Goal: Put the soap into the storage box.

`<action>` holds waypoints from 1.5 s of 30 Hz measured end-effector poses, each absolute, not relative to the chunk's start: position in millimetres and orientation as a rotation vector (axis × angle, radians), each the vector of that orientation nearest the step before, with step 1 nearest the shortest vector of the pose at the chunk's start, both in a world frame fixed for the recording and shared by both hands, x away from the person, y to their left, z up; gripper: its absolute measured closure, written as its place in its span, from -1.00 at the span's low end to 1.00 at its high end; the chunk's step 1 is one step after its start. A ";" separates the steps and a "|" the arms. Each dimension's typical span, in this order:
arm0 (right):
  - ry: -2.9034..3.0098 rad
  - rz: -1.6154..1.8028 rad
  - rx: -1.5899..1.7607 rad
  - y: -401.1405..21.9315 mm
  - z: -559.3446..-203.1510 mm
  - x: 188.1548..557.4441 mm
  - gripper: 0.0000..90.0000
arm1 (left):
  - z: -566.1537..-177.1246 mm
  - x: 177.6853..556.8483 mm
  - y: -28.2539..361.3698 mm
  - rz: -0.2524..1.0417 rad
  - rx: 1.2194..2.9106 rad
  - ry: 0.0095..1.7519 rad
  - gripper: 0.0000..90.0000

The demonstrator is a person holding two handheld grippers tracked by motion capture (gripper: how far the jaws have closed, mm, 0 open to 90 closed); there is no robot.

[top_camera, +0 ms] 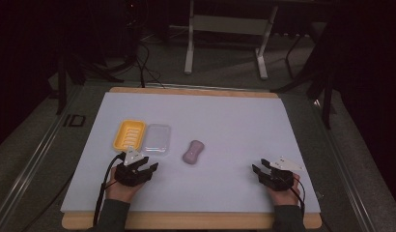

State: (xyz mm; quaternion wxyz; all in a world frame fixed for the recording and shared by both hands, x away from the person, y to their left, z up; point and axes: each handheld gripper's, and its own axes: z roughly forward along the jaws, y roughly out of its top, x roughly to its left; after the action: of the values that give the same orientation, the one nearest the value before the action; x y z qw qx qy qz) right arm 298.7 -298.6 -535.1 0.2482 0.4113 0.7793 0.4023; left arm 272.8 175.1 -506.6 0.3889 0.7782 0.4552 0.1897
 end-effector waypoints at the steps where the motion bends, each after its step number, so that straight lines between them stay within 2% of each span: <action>1: 2.124 1.096 1.121 -298.6 -535.1 298.7 0.17 | -505.1 273.6 174.2 0.482 1.981 1.156 0.20; 29: 2.092 1.127 1.144 -301.9 -534.4 297.5 0.17 | -477.6 307.8 145.3 0.393 2.092 1.122 0.28; 31: 2.096 1.128 1.145 -302.0 -534.3 297.8 0.13 | -475.9 309.5 142.6 0.393 2.096 1.118 0.28; 33: 2.103 1.144 1.153 -303.2 -534.4 298.8 -0.08 | -474.3 311.2 140.1 0.397 2.105 1.111 0.26; 36: 2.105 1.167 1.176 -305.9 -534.1 300.2 -0.25 | -473.2 313.4 138.3 0.395 2.106 1.110 0.25; 45: 2.118 1.162 1.165 -304.7 -534.3 300.6 -0.59 | -471.6 317.8 134.9 0.398 2.123 1.098 0.24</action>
State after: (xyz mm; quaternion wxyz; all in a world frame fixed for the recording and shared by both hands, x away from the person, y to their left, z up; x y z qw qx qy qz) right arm 300.6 -304.7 -534.3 0.2279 0.4231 0.7689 0.4218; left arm 317.8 134.9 -471.6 0.3514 0.8203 0.4243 0.1536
